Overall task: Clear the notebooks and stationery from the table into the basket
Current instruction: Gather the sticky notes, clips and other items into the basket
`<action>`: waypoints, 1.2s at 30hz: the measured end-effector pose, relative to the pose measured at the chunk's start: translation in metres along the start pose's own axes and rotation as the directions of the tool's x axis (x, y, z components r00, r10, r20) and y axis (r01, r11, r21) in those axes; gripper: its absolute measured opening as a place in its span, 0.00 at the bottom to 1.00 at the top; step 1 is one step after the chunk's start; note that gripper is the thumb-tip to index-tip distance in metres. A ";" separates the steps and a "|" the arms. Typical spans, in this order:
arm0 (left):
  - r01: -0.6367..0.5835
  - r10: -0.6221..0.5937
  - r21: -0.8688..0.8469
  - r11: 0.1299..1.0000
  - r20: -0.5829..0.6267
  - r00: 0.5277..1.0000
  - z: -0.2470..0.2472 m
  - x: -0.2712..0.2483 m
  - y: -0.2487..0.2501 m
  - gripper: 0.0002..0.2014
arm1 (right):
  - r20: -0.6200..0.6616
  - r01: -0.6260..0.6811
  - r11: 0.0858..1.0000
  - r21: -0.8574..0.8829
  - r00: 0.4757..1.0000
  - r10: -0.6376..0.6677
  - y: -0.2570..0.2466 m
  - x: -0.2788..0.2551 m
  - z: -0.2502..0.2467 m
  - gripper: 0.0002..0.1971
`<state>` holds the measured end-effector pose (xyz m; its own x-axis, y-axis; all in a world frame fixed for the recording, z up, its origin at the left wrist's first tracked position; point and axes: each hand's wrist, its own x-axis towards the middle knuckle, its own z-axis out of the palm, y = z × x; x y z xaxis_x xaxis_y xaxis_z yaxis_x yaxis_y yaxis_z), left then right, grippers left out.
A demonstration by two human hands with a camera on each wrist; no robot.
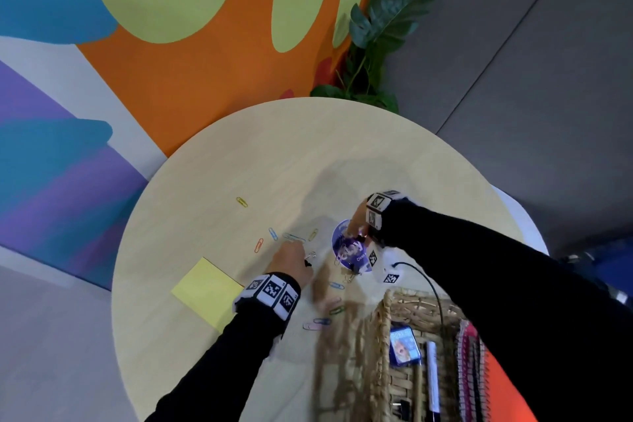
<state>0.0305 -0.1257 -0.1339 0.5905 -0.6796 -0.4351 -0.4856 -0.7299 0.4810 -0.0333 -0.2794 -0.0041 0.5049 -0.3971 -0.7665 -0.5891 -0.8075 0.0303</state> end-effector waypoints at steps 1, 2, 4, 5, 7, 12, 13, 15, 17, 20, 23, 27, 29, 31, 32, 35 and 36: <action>-0.002 0.002 0.001 1.000 -0.003 1.000 -0.003 -0.001 0.002 0.12 | -0.020 0.008 0.999 0.050 1.000 -0.007 0.007 -0.002 -0.008 0.11; -0.005 0.005 0.001 1.000 -0.008 1.000 -0.006 -0.003 0.004 0.12 | -0.059 0.025 0.991 0.132 0.998 -0.018 0.016 -0.003 -0.015 0.12; -0.014 0.014 -0.010 1.000 -0.030 0.999 -0.016 -0.009 0.012 0.12 | -0.126 0.004 0.941 0.339 0.991 0.041 0.031 -0.018 -0.028 0.11; -0.027 0.026 -0.019 0.999 -0.045 0.999 -0.020 -0.012 0.017 0.12 | -0.148 -0.025 0.928 0.373 0.985 0.086 0.038 -0.028 -0.031 0.13; -0.077 0.073 -0.049 0.996 -0.080 0.994 -0.030 -0.022 0.029 0.13 | -0.175 -0.038 0.918 0.395 0.978 0.116 0.050 -0.056 -0.030 0.14; -0.253 0.251 -0.095 0.963 -0.037 0.967 -0.072 -0.060 0.071 0.13 | -0.120 0.034 0.934 0.354 0.993 0.009 0.058 -0.125 0.046 0.09; -0.290 0.292 -0.045 0.956 0.036 0.956 -0.081 -0.068 0.079 0.13 | -0.073 0.060 0.951 0.303 0.997 -0.039 0.055 -0.129 0.071 0.09; -0.363 0.352 0.063 0.929 0.146 0.925 -0.097 -0.088 0.096 0.14 | 0.026 0.101 0.969 0.226 0.994 -0.109 0.046 -0.128 0.117 0.08; -0.428 0.402 0.114 0.897 0.193 0.895 -0.107 -0.108 0.110 0.12 | 0.113 0.104 0.983 0.154 0.986 -0.122 0.039 -0.118 0.155 0.13; -0.515 0.477 0.166 0.841 0.223 0.850 -0.111 -0.138 0.126 0.11 | 0.181 0.116 0.993 0.001 0.977 -0.115 0.026 -0.107 0.186 0.19; -0.583 0.514 0.194 0.789 0.311 0.799 -0.101 -0.161 0.135 0.12 | 0.234 0.153 0.987 -0.056 0.963 -0.136 0.016 -0.100 0.192 0.15; -0.661 0.514 0.239 0.711 0.466 0.721 -0.069 -0.174 0.140 0.13 | 0.258 0.180 0.975 -0.128 0.956 -0.142 0.003 -0.103 0.191 0.14; -0.674 0.476 0.292 0.678 0.525 0.706 -0.051 -0.176 0.139 0.14 | 0.231 0.166 0.980 -0.107 0.963 -0.138 0.003 -0.106 0.197 0.22; -0.680 0.438 0.332 0.654 0.566 0.698 -0.035 -0.180 0.140 0.13 | 0.170 0.175 0.984 0.010 0.970 -0.175 0.012 -0.110 0.195 0.30; -0.691 0.430 0.347 0.634 0.584 0.688 -0.029 -0.181 0.140 0.12 | 0.112 0.191 0.980 0.056 0.974 -0.196 0.019 -0.113 0.191 0.28; -0.725 0.368 0.397 0.562 0.665 0.650 -0.010 -0.190 0.151 0.13 | -0.083 0.142 0.970 0.195 0.988 -0.128 0.052 -0.125 0.178 0.13; -0.744 0.350 0.404 0.533 0.695 0.628 -0.002 -0.190 0.158 0.15 | -0.157 0.129 0.958 0.258 0.984 -0.090 0.066 -0.132 0.176 0.10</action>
<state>-0.1569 -0.1118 0.0257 -0.2470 -0.7326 -0.6343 -0.9582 0.0873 0.2724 -0.2497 -0.2033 -0.0134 0.6485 -0.3862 -0.6560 -0.6617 -0.7120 -0.2350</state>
